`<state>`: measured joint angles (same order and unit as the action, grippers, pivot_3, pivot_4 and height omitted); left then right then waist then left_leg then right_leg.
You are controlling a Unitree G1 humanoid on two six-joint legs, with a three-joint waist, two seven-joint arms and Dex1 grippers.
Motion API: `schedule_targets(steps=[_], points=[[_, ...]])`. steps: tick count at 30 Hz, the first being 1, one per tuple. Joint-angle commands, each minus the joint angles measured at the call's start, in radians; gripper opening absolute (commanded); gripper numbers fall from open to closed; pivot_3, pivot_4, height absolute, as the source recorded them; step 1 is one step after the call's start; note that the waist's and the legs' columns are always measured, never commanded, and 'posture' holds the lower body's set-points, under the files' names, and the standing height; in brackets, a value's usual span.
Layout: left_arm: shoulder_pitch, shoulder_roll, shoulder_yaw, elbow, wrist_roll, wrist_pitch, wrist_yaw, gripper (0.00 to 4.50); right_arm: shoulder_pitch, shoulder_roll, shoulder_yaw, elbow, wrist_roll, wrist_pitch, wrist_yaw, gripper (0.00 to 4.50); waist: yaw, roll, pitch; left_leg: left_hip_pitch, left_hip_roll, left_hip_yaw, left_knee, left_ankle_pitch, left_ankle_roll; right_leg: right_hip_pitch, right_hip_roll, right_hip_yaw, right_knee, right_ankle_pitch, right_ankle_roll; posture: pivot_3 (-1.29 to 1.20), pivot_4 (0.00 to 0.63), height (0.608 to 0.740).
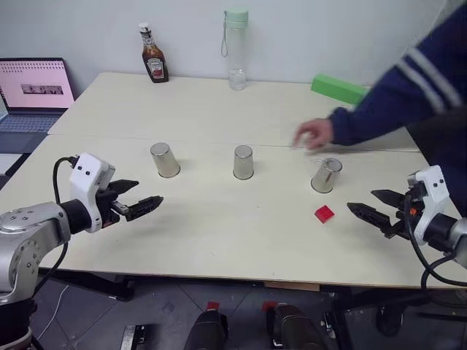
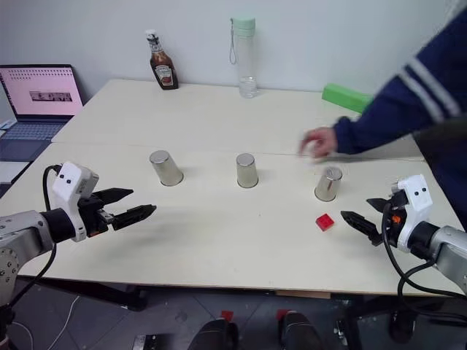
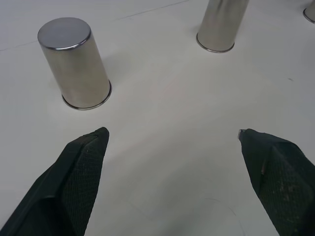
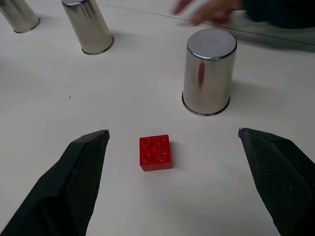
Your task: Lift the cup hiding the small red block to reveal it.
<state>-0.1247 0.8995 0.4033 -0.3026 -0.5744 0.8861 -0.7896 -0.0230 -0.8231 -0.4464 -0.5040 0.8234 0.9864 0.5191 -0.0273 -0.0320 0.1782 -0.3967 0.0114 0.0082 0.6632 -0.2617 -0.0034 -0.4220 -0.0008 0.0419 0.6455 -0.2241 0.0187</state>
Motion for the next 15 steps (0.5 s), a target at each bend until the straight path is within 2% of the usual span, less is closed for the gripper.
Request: schedule_targets(steps=[1,15], points=[[0.002,0.021,0.023,-0.001,0.0,-0.025,-0.01,4.5,-0.014,-0.016,-0.02,-0.008,-0.007,-0.025,0.012,4.47,0.0,0.0,0.0,0.0,0.0,0.0,0.0,0.0,0.0,0.0,0.0,0.0,0.0,0.0,0.0,0.0,0.15,0.74],[-0.001,0.034,0.013,0.026,0.01,-0.057,-0.03,4.5,-0.015,-0.007,-0.021,-0.01,-0.019,-0.027,0.015,4.47,0.0,0.0,0.0,0.0,0.0,0.0,0.0,0.0,0.0,0.0,0.0,0.0,0.0,0.0,0.0,0.0,0.15,0.74]])
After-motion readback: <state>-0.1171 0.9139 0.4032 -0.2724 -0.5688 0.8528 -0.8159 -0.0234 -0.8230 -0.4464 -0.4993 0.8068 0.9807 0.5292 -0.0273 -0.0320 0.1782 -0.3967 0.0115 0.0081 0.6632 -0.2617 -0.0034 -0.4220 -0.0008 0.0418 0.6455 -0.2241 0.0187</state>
